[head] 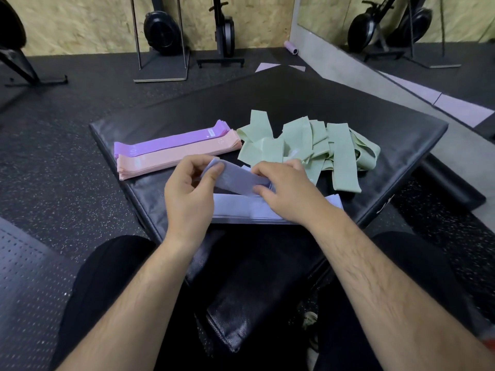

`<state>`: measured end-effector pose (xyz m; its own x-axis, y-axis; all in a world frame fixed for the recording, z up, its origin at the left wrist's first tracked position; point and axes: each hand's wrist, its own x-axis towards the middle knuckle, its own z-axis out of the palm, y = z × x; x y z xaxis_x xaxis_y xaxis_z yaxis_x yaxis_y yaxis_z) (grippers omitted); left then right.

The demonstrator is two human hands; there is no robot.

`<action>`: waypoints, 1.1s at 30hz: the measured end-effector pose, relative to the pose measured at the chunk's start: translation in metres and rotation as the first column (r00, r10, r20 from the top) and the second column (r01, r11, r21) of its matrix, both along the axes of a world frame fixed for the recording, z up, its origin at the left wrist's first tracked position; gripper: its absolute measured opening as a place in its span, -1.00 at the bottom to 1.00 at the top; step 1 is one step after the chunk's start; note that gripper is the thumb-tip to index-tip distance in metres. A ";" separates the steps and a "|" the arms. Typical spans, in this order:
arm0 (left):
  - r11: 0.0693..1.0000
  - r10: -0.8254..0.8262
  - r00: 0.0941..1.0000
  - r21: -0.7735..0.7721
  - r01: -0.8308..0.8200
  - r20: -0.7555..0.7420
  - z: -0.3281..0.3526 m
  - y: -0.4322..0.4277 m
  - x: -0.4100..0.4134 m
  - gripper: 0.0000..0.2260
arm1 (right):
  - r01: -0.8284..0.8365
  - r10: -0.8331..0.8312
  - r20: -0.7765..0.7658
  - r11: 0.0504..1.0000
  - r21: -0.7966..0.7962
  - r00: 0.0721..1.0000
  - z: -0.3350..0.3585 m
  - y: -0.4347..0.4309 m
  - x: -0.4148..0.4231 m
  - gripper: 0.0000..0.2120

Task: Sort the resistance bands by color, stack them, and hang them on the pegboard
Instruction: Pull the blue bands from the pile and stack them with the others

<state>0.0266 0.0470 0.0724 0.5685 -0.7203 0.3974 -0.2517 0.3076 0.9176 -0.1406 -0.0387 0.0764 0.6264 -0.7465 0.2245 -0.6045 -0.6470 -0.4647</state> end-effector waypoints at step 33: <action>0.962 0.187 0.979 0.215 -0.167 -0.077 0.000 0.006 0.053 -0.91 | 0.284 -0.378 0.312 0.908 0.309 0.872 0.009 -0.029 -0.106 -0.84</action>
<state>0.0794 0.0531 0.0727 0.7225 -0.6651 0.1888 -0.1933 0.0678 0.9788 -0.2464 -0.0674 0.0857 0.2445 -0.9553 0.1660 -0.5246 -0.2743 -0.8059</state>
